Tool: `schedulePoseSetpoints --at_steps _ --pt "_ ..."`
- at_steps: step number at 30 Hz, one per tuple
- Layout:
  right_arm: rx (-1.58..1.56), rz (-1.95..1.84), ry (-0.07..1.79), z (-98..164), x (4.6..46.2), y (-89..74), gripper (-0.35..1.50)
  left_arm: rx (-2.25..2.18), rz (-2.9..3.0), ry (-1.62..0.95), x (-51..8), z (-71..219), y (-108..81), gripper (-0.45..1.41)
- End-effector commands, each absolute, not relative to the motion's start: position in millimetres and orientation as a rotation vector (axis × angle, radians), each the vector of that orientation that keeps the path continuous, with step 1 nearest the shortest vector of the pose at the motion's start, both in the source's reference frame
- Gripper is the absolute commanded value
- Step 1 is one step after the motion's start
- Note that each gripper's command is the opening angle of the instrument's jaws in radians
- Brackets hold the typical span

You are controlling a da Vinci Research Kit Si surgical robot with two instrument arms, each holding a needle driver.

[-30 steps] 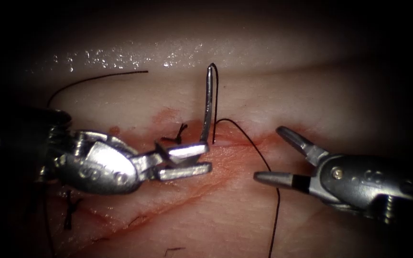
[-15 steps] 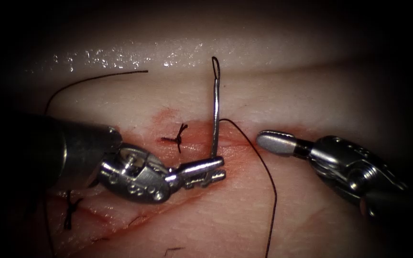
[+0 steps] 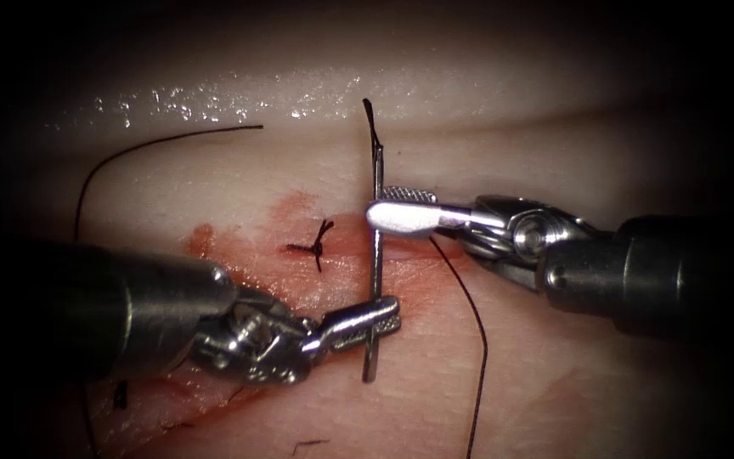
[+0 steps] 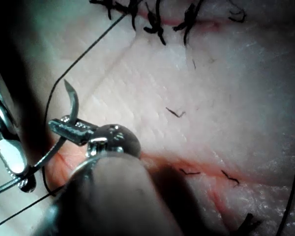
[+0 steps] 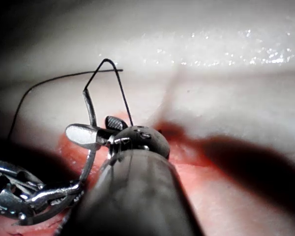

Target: Wound Closure

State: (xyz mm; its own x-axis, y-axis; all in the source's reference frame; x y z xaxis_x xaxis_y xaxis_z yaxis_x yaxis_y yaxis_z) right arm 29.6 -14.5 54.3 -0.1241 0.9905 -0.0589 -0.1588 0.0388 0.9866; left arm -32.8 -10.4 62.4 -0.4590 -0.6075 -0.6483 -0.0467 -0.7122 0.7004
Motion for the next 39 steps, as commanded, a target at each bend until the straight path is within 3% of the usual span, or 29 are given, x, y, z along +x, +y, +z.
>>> schedulePoseSetpoints --at_steps 1,21,23,24,25,29,30,31,34,39 --pt "0.993 1.327 1.206 54.8 31.1 -14.6 1.23 1.388 -2.218 -0.946 -33.4 62.9 -10.5 -0.45" --pt "0.98 1.235 1.161 54.7 31.6 -15.5 0.99 1.39 -2.212 -0.933 -33.6 62.7 -10.7 -0.45" --pt "0.971 1.231 1.163 54.5 31.5 -15.3 0.81 1.388 -2.212 -0.93 -33.6 62.7 -10.7 -0.45" --pt "0.962 1.231 1.167 54.5 31.5 -15.3 0.42 1.388 -2.213 -0.93 -33.6 62.7 -10.7 -0.45" --pt "0.947 1.232 1.151 54.4 31.3 -15.3 -0.35 1.388 -2.213 -0.93 -33.6 62.6 -10.7 -0.45" --pt "0.915 1.244 1.096 54.4 31.0 -15.4 -0.35 1.387 -2.214 -0.93 -33.5 62.4 -10.9 -0.45" --pt "0.909 1.248 1.095 54.5 31.0 -15.4 -0.35 1.39 -2.211 -0.929 -33.6 62.4 -10.9 -0.06" --pt "0.897 1.258 1.102 54.7 30.8 -15.2 -0.35 1.394 -2.21 -0.927 -33.6 62.3 -10.8 0.73" --pt "0.881 1.261 1.144 55.2 30.3 -14.7 -0.35 1.434 -2.243 -0.893 -33.4 61.9 -10.7 1.06" --pt "0.724 1.191 1.24 57.0 28.5 -13.5 -0.35 1.642 -2.395 -0.763 -32.3 60.6 -10.2 1.27"
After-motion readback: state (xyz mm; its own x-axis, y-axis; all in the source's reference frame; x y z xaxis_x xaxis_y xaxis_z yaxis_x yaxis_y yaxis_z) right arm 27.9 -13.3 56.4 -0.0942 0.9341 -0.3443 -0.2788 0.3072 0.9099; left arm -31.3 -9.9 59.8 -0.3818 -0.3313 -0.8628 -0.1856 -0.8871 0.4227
